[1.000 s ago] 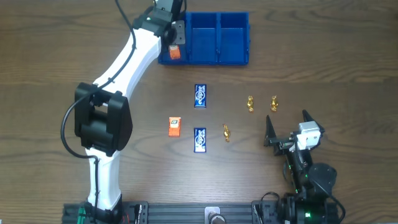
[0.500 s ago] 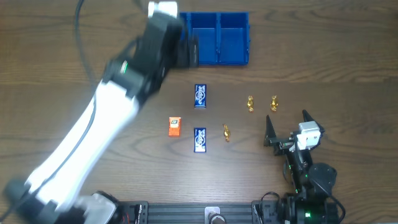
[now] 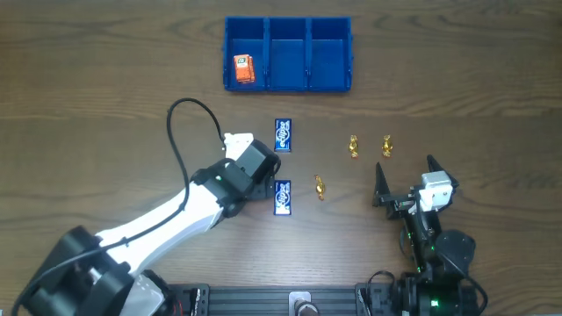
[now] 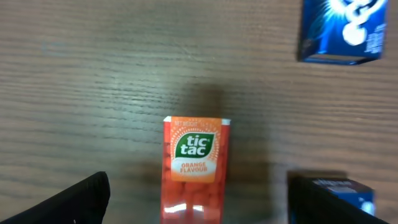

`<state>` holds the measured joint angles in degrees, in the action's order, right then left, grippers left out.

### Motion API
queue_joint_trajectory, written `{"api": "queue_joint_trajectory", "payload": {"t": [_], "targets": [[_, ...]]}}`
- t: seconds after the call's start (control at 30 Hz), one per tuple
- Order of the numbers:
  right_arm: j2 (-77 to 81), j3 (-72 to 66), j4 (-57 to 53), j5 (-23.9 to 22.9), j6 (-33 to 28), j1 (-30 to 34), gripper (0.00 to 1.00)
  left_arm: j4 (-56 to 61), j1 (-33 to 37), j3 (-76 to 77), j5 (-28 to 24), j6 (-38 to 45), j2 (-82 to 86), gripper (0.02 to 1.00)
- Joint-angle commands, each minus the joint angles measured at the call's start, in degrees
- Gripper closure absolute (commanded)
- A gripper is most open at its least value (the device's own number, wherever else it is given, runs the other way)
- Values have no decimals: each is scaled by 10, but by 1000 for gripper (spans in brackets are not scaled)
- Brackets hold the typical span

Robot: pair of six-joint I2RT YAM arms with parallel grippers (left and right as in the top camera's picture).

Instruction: Sort Candies Into Trays

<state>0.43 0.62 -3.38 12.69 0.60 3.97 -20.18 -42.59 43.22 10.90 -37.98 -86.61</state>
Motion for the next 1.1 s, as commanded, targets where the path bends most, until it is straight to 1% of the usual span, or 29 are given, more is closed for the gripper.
{"api": "queue_joint_trajectory", "payload": {"t": [0.03, 0.2, 0.23, 0.27, 0.3, 0.33, 0.37, 0.4, 0.47, 0.5, 0.53, 0.63, 0.67, 0.77, 0.83, 0.87, 0.93, 1.0, 1.1], "targets": [[-2, -2, -1, 3, -7, 3, 3, 7, -1, -3, 11, -15, -41, 104], [-2, -2, -1, 3, -7, 3, 3, 12, -1, -3, 11, -24, -66, 119], [-2, -2, -1, 3, -7, 3, 3, 14, -1, -3, 11, -24, -71, 128], [-2, -2, -1, 3, -7, 3, 3, 16, -1, -3, 11, -24, -75, 159], [-2, -2, -1, 3, -7, 3, 3, 17, -1, -3, 11, -24, -79, 200], [-2, -2, -1, 3, -7, 3, 3, 17, -1, -3, 11, -24, -80, 277], [-2, -2, -1, 3, -7, 3, 3, 19, -1, -3, 11, -24, -82, 389], [-2, -2, -1, 3, -7, 3, 3, 18, -1, -3, 11, -23, -83, 457], [-2, -2, -1, 3, -7, 3, 3, 19, -1, -3, 11, -23, -82, 625], [-2, -2, -1, 3, -7, 3, 3, 19, -1, -3, 11, -23, -82, 667], [-2, -2, -1, 3, -7, 3, 3, 19, -1, -3, 12, -23, -82, 689], [-2, -2, -1, 3, -7, 3, 3, 19, -1, 2, 18, -23, -70, 724], [-2, -2, -1, 3, -7, 3, 3, 5, 0, 17, 33, -23, -54, 730], [-2, -2, -1, 3, -7, 3, 3, -95, 12, 155, 97, 26, 0, 735], [-2, -2, -1, 3, -7, 3, 3, -134, 27, 249, 122, 64, 1, 737], [-2, -2, -1, 3, -7, 3, 3, -142, 42, 310, 127, 101, -6, 735], [-2, -2, -1, 3, -7, 3, 3, -143, 75, 404, 126, 158, -30, 730], [-2, -2, -1, 3, -7, 3, 3, -146, 122, 499, 100, 204, -84, 726], [-2, -2, -1, 3, -7, 3, 1, -156, 170, 594, 63, 213, -182, 722]]}}
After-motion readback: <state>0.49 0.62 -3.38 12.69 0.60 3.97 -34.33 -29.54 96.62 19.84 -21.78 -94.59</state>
